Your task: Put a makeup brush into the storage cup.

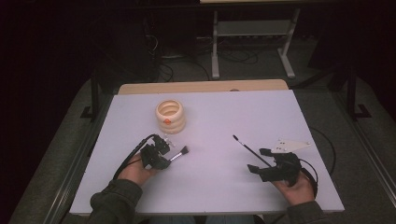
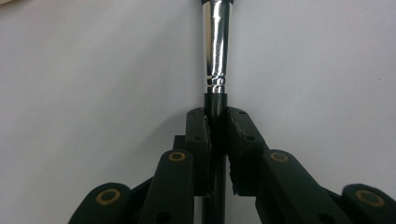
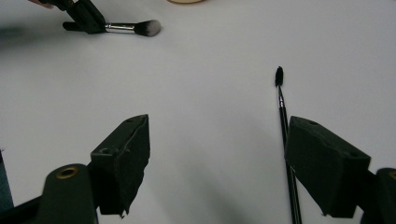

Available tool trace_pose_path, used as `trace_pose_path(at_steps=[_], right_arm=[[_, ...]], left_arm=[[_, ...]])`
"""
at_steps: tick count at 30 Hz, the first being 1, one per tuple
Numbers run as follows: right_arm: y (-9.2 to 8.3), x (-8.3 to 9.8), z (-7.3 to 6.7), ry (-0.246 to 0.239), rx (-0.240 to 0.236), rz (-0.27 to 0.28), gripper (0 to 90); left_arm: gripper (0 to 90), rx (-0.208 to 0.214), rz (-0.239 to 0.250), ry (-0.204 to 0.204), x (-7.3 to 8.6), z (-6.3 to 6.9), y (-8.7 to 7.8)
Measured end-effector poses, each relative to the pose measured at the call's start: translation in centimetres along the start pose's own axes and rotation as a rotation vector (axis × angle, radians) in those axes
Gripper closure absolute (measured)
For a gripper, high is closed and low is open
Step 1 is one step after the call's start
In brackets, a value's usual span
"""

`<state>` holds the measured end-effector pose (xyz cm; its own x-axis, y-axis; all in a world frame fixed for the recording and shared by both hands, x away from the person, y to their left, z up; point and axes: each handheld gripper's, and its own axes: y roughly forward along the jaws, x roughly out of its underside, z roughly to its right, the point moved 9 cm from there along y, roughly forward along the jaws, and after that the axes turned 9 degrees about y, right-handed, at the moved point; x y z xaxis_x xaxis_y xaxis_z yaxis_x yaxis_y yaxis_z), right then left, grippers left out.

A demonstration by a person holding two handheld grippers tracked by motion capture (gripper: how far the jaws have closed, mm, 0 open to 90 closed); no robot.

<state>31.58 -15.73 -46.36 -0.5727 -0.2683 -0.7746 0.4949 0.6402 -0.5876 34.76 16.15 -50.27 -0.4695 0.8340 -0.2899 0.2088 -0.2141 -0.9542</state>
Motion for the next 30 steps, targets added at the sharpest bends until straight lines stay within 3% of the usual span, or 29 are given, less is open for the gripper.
trace_pose_path(at_steps=[12, 22, 30], right_arm=[[0.2, 0.2, -0.1, 0.004, -0.002, -0.011, 21.3], [0.4, 0.0, -0.5, 0.007, -0.019, -0.01, 21.4], [0.0, -1.1, -1.3, 0.004, -0.054, -0.009, 19.7]], left_arm=[[79.6, 0.01, 0.083, -0.017, -0.1, -0.2, -1.0], [79.6, 0.031, 0.192, -0.028, -0.5, 0.0, -2.8], [79.5, 0.05, 0.287, -0.009, -0.8, 0.8, -4.4]])
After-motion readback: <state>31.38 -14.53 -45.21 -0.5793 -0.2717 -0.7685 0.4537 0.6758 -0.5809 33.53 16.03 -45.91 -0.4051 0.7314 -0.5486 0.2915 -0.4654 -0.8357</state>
